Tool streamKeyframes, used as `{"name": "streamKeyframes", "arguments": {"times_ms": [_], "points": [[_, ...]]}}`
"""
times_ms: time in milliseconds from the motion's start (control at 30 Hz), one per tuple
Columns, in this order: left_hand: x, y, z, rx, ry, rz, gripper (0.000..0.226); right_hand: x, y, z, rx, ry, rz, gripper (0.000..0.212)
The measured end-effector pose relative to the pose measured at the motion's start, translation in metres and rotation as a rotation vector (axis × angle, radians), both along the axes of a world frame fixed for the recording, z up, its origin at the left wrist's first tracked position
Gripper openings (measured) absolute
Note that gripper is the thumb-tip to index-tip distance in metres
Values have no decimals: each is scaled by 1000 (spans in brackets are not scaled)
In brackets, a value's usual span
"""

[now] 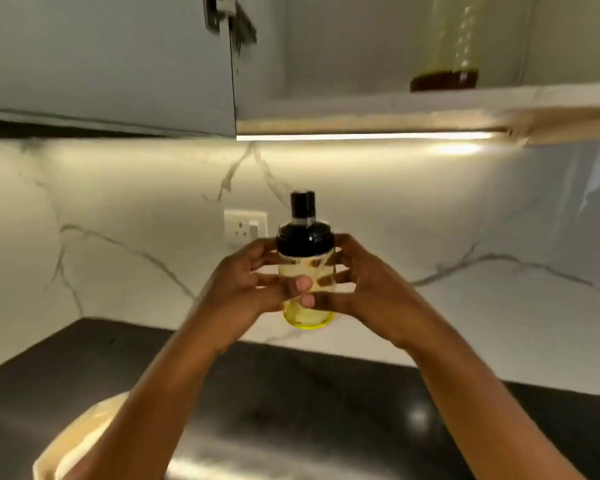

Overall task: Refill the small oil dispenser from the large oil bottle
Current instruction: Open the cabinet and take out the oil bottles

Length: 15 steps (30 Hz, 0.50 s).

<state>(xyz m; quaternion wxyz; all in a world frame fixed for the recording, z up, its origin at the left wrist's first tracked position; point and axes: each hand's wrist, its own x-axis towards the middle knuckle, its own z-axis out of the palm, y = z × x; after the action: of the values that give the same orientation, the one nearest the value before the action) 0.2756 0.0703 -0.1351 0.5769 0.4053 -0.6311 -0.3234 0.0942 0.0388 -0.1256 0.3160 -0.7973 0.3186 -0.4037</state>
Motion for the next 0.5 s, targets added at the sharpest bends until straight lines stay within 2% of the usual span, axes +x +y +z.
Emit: {"name": "streamKeyframes", "arguments": {"times_ms": [167, 267, 500], "points": [[16, -13, -128, 197, 52, 9, 59, 14, -27, -130, 246, 64, 40, 72], [23, -16, -188, 318, 3, 37, 53, 25, -36, -194, 325, 127, 20, 74], [46, -23, -272, 471, -143, 119, 68, 46, -39, -276, 512, 148, 3, 78]]}}
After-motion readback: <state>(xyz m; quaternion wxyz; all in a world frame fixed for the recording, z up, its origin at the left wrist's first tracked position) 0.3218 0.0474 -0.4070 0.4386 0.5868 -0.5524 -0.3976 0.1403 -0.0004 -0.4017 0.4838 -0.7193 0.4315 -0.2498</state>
